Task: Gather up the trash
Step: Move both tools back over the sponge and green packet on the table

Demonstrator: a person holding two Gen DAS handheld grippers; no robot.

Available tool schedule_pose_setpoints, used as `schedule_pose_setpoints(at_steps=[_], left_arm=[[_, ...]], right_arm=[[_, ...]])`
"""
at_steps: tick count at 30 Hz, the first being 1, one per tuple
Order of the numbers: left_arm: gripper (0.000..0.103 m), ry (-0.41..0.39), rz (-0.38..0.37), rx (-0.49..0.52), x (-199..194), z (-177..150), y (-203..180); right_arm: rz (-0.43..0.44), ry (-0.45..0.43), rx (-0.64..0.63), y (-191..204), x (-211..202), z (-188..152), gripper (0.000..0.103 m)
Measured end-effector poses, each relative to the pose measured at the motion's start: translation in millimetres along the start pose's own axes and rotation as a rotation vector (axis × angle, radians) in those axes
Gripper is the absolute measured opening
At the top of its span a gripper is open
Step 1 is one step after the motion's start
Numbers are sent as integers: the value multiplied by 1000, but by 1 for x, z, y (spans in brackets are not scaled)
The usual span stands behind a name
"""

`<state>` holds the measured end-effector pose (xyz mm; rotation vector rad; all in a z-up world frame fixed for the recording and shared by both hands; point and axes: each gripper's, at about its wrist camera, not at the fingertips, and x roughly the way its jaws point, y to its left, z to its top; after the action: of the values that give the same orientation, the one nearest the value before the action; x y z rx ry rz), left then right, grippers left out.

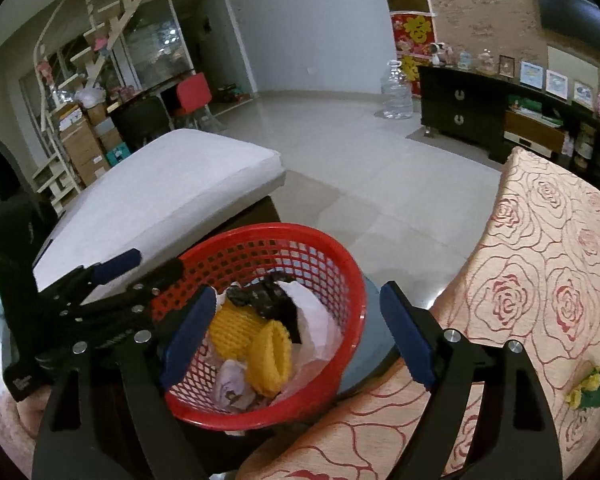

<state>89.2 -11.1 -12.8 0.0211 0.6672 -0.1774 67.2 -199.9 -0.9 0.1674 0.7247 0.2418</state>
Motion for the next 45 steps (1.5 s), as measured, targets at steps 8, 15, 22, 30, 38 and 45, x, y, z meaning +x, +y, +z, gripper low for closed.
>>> schedule_pose_setpoints(at_steps=[8,15,22,30,38,45], left_arm=[[73,-29,-15,19,-7,0,-7],[75,-52,-34,33,-12,0,-13],[78,-67,-66,48,-18,-2,-24],[79,-72,-106,80,-22,-5,-46],[80,-89,-154,121,-28,-10,-70],[81,-82,-219,175,-34,-18,-106]], right_arm=[[-56,-21,9,-15,-10,-5,81],[-119,-39,24,-32,-22,-12,81],[-197,-62,63,-58,-45,-23,81],[-318,-97,130,-99,-84,-46,81],[-466,-135,225,-143,-133,-76,81],[-617,-133,349,-194,-171,-111,81]])
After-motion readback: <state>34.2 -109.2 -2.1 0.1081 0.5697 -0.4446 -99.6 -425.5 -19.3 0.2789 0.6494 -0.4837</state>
